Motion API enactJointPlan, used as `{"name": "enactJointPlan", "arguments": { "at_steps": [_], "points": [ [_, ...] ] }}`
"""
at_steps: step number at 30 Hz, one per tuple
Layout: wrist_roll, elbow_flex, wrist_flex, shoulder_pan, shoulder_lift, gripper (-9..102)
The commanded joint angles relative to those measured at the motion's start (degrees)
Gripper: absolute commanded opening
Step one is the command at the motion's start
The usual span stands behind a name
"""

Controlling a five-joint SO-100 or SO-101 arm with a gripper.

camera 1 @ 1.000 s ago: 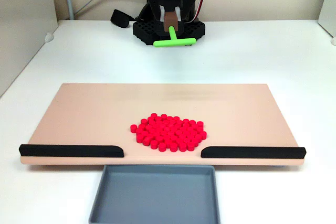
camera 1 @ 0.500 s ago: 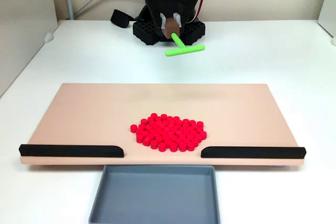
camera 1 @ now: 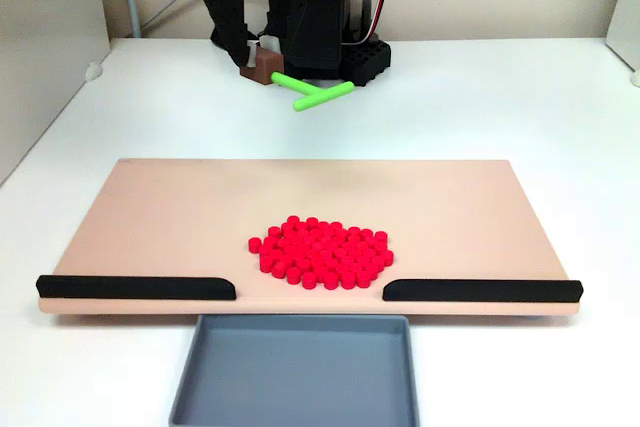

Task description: Gather the right side granules

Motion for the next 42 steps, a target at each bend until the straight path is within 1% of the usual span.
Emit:
{"name": "enactJointPlan", "arguments": {
  "at_steps": [1,4,8,12,14,16,24,26,39,42],
  "points": [
    [-10.02,-0.62,0.44,2.9,-0.44,0],
    [-21.36,-0.62,0.53,6.15,-0.97,0],
    [-39.2,-0.62,0.18,12.39,-1.85,0],
    [-49.66,-1.49,-0.26,15.82,-5.62,0],
    [-53.26,-1.49,-0.44,16.88,-7.38,0],
    [-54.84,-1.58,-1.93,17.14,-8.44,0],
    [-59.41,-10.11,-2.2,17.49,-16.7,0],
    [-60.12,-10.81,-3.43,17.49,-17.75,0],
    [-59.77,-10.11,-12.74,15.47,-21.53,0],
    [-59.68,-9.93,-13.45,15.12,-22.24,0]
  ]
}}
